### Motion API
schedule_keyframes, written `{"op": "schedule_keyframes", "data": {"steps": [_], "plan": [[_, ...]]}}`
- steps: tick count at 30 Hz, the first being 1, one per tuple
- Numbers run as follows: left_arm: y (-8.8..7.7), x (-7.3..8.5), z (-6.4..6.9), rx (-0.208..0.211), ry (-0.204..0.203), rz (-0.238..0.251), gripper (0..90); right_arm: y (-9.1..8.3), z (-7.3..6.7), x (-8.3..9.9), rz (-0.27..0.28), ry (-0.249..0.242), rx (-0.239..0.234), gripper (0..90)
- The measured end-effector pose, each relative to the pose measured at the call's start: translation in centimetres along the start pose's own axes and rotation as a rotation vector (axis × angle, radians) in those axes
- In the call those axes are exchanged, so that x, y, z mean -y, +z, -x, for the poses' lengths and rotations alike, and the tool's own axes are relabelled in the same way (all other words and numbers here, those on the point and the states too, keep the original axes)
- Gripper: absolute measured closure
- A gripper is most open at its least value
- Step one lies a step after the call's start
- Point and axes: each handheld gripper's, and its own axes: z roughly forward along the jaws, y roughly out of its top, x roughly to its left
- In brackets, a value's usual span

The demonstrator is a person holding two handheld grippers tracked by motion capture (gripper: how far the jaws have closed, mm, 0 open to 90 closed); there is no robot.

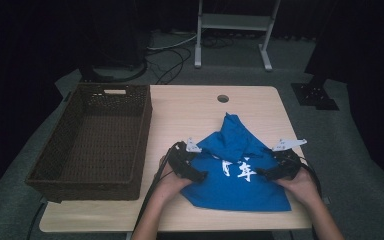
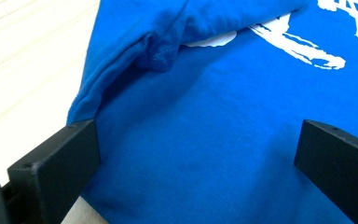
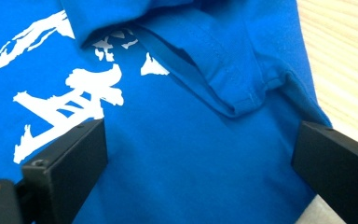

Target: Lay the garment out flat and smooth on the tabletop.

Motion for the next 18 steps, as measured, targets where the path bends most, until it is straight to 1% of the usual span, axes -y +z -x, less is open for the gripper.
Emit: {"op": "schedule_keyframes", "data": {"steps": [2,7,14,18], "plan": [[-0.2,0.2,0.5,-0.019,0.014,-0.011,0.0,-0.1,-0.4,0.1,-0.004,-0.005,-0.002,2.8],[-0.5,0.5,0.9,-0.018,0.015,-0.015,0.0,-0.3,-0.9,0.3,-0.004,-0.007,-0.003,2.8],[-1.2,1.2,1.8,-0.014,0.02,-0.02,0.0,-0.9,-2.0,1.0,-0.008,-0.009,-0.004,2.8],[-1.5,1.7,2.6,-0.017,0.016,-0.014,0.0,-1.3,-2.5,1.4,-0.008,-0.01,-0.006,2.8]]}}
